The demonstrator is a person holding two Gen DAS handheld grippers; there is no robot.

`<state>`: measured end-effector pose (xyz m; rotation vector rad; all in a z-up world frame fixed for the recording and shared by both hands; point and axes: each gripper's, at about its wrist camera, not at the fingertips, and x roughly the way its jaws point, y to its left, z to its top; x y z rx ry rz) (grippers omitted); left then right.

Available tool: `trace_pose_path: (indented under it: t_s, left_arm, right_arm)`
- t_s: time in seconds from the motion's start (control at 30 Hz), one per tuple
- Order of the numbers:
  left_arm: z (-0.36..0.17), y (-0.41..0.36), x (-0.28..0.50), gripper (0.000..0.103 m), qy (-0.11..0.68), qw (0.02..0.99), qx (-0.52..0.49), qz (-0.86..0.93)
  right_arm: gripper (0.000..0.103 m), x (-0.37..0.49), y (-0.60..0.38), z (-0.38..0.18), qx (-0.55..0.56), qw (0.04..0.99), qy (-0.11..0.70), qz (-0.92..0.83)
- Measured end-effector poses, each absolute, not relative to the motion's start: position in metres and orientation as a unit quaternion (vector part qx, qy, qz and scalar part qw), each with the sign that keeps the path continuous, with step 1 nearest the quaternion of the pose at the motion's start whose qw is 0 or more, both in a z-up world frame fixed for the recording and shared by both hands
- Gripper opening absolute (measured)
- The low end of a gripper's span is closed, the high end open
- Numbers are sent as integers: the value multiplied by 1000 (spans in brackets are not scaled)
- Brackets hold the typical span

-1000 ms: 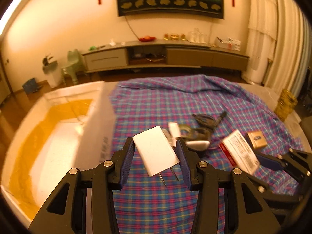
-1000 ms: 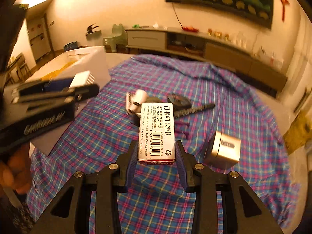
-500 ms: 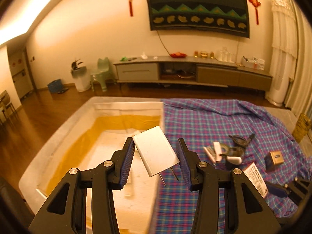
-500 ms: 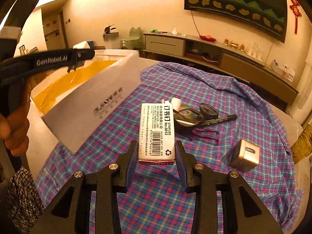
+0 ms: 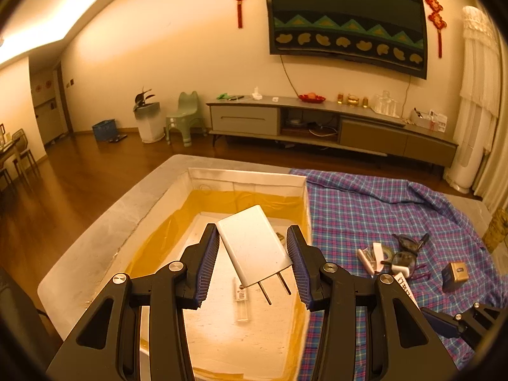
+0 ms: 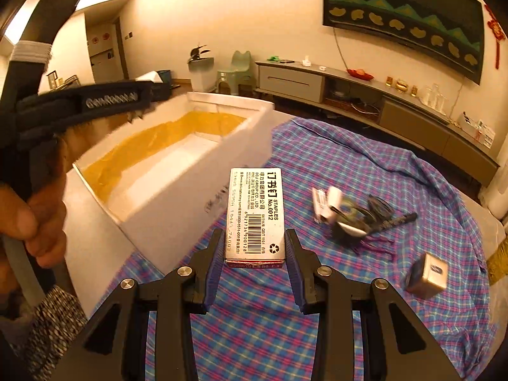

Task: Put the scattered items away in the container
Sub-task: 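Carry the charger plug and staples box with both grippers over the white foam box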

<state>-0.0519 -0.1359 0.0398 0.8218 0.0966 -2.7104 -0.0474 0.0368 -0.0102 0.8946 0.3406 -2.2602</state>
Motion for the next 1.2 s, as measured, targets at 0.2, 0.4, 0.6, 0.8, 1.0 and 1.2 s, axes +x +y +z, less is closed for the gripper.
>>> trace_pose_path:
  t_s: [0.2,0.4,0.6,0.8,1.0,1.2]
  left_arm:
    - [28,-163,-54,46,83,144,318,-933]
    - [24,-179,-52,46,126,124,325,-929]
    - [21,-192,-50,46,158,104,328,-925]
    - [19,-208,-49,46,197,86,329,-919]
    - [18,-216,-48,46,208,85,325,-919]
    - [17,-224,-48,46,209,92,322,-919]
  right_arm:
    - [39,-43,5,5,332,354,143,-863]
    - [39,-47,-17,18,329,361,150,-860]
    - [39,-42,-39,26,322,366,173,-856]
    - [39,-43,-57,30,321,369,185,-852]
    - [39,-45,-71,28,329,372,191,-847]
    - [39,-49,-85,24,334,372,200,-843]
